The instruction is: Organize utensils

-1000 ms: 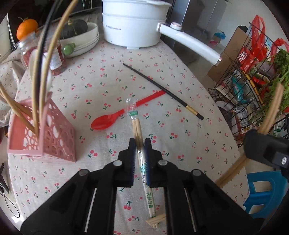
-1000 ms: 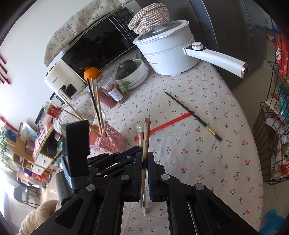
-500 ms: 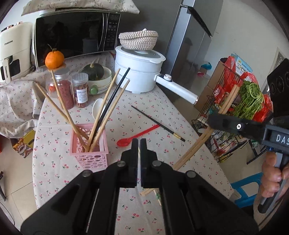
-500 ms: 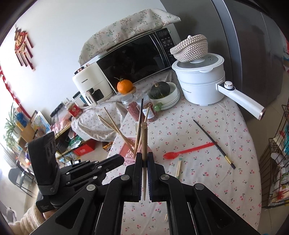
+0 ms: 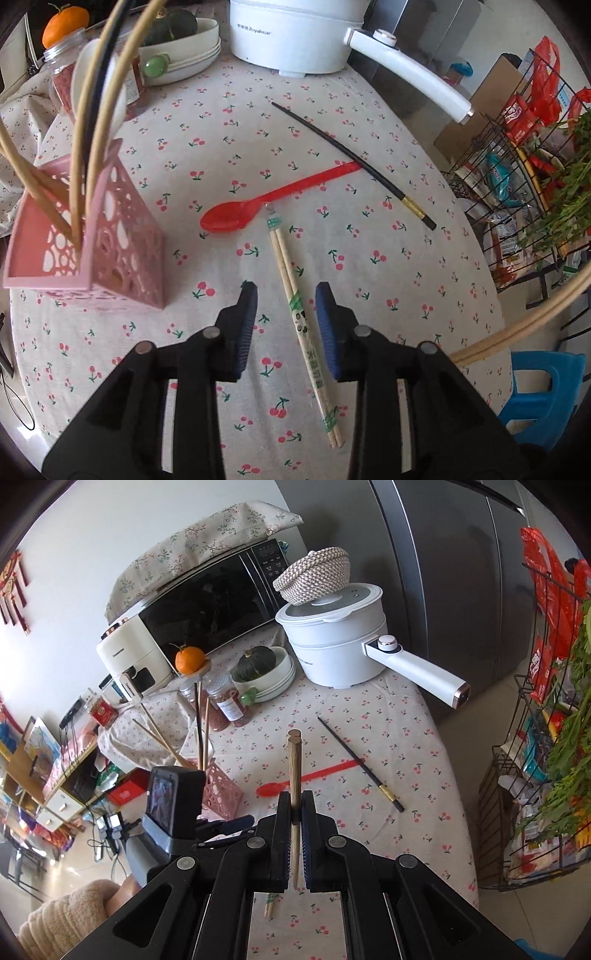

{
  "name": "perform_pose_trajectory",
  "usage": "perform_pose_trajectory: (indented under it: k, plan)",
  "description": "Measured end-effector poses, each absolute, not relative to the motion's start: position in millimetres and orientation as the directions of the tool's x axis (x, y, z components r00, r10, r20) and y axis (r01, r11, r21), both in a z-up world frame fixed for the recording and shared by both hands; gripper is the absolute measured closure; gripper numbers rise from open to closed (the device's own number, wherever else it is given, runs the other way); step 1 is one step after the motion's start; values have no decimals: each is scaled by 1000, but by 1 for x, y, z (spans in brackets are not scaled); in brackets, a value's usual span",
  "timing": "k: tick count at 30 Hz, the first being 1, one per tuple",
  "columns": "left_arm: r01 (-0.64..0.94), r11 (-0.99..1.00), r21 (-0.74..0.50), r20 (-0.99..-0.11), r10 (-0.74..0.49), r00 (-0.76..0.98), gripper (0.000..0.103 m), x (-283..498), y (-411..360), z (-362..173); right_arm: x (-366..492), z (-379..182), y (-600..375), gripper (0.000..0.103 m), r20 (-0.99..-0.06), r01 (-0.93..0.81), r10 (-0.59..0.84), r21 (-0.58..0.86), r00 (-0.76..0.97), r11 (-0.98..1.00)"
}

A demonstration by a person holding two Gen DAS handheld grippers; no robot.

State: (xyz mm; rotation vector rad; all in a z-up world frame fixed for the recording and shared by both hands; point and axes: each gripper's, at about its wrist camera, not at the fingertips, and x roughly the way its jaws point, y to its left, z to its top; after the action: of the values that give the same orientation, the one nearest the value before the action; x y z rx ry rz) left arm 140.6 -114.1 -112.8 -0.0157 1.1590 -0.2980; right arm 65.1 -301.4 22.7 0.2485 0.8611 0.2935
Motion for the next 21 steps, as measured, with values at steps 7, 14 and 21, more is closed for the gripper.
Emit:
perform_pose_trajectory:
  k: [7, 14, 21]
  plan:
    - [191, 980, -50, -961, -99, 257, 81, 162, -137, -143, 72, 13, -298, 98, -723, -152, 343, 319, 600, 936]
    - [178, 981, -74, -951, -124, 284, 93, 156, -130, -134, 76, 4, -297, 98, -740, -119, 318, 310, 593, 943]
    - [261, 961, -94, -844, -216, 492, 93, 104, -102, -64, 69, 17, -287, 98, -712, -140, 324, 307, 622, 942]
